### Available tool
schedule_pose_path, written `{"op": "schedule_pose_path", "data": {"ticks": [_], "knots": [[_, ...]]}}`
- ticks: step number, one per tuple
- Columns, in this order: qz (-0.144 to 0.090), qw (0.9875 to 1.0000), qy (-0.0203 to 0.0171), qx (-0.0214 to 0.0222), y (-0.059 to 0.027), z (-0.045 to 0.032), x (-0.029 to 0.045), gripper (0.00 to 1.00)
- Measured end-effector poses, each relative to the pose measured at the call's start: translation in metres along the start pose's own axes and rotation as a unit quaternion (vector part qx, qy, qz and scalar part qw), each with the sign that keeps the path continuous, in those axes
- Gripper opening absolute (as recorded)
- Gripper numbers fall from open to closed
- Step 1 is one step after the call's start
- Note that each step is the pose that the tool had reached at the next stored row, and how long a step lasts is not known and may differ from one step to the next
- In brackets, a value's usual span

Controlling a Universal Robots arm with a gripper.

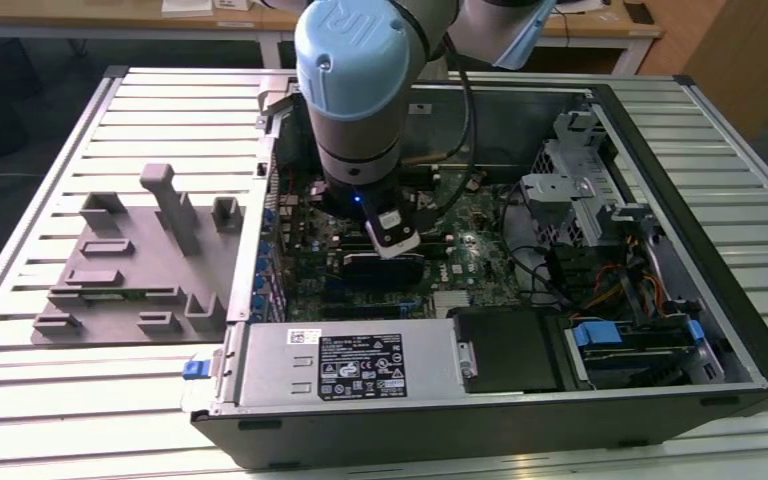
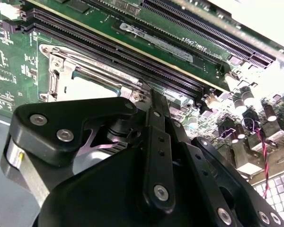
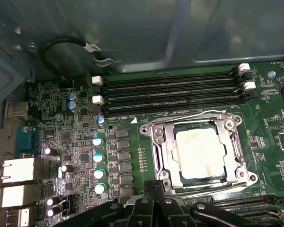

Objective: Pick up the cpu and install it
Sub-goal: 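Install the second cpu locking lever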

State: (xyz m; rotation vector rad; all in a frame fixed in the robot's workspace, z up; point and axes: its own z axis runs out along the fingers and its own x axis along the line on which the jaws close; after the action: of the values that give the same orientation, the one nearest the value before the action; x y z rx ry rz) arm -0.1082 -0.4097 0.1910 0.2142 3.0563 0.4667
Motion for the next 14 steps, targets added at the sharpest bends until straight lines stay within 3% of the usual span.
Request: {"op": "schedule_pose_path", "data": {"ticks": [8,14], "knots": [[0.000,1.0000,0.0001,0.0001,-0.0007,0.0019,0.0007,0.11],[0.000,1.0000,0.0000,0.0000,0.0022,-0.0072,0.0005,0.11]]}}
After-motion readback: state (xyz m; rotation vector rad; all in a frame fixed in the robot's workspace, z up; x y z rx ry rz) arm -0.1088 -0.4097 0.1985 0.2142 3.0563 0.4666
